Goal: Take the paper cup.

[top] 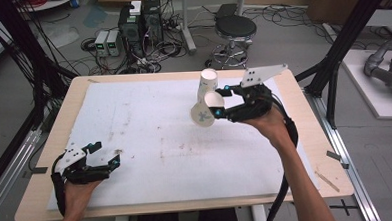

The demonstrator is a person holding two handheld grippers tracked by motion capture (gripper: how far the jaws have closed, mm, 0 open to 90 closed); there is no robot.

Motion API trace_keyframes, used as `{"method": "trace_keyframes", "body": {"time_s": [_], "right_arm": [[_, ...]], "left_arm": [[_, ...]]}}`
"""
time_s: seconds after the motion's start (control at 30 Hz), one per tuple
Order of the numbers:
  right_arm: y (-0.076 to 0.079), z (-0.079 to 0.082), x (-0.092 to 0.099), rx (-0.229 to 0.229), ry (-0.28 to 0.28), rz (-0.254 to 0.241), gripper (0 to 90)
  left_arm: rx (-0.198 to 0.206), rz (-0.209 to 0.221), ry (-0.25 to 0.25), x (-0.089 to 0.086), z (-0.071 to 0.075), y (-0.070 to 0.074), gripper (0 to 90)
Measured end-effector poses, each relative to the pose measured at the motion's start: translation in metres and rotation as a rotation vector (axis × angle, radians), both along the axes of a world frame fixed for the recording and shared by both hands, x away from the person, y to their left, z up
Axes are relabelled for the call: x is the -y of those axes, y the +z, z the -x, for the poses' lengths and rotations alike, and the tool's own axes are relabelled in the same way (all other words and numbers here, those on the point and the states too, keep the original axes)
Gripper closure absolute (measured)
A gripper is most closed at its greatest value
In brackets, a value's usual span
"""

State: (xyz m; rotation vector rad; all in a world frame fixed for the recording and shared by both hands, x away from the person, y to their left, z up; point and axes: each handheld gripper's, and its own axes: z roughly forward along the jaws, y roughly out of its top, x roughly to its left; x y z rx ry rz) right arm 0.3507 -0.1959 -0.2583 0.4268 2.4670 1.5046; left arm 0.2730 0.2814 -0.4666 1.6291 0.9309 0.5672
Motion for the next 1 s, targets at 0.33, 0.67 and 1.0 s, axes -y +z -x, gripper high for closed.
{"method": "trace_keyframes", "body": {"time_s": [0.33,0.67,1.0], "right_arm": [[-0.046,0.032,-0.012,-0.002,0.012,-0.038,38.1],[-0.085,0.034,-0.011,-0.042,0.008,-0.097,38.1],[-0.092,0.032,-0.012,-0.050,0.014,-0.089,38.1]], "left_arm": [[-0.002,-0.002,-0.004,0.001,-0.001,0.000,9.6],[-0.008,-0.006,-0.003,0.001,-0.001,0.000,9.6],[-0.002,-0.017,-0.008,0.002,0.000,0.000,9.6]]}}
